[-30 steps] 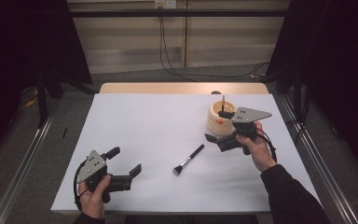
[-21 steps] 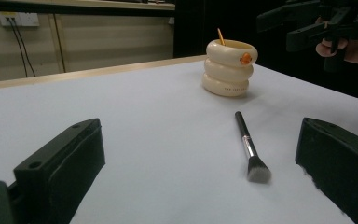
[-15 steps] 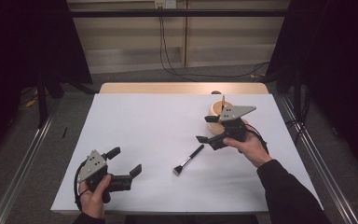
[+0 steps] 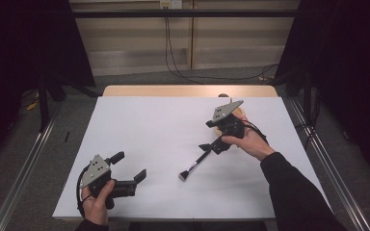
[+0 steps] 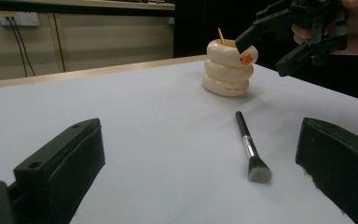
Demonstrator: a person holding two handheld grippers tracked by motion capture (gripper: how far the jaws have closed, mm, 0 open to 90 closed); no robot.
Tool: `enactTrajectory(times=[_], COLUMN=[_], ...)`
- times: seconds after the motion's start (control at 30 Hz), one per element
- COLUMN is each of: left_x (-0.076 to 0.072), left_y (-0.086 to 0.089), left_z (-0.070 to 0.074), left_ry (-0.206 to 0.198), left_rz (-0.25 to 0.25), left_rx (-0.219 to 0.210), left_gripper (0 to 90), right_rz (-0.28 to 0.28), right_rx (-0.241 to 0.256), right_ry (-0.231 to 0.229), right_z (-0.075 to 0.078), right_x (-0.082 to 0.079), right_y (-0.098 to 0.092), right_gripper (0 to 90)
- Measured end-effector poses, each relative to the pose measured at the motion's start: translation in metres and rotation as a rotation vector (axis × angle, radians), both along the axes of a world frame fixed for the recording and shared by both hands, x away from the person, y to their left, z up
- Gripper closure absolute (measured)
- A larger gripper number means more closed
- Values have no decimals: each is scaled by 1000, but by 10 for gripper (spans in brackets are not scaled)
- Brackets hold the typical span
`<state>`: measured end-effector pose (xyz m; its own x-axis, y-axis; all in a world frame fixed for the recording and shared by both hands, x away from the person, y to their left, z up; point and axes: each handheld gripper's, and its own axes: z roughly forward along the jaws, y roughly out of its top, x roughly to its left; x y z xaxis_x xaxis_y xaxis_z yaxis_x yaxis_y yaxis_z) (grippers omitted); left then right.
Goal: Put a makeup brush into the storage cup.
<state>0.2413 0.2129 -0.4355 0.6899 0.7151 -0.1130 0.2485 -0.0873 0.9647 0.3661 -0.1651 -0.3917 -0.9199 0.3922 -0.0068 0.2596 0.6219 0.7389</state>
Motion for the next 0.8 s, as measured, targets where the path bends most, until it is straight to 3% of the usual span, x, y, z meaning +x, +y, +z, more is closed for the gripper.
enactTrajectory(times=[0.17, 0.5, 0.8], left_x=[0, 0, 1], left_y=[0, 0, 0], left_z=[0, -1, -1], left_ry=[-1, 4, 6], left_rz=[0, -7, -17], left_rx=[5, 2, 1], left_gripper=[14, 13, 14], right_rz=[39, 104, 149], right_rx=[-95, -237, -398], right_ry=[64, 96, 149], right_z=[-3, -9, -20], right_x=[10, 22, 25], right_y=[6, 20, 27], right_gripper=[79, 126, 221])
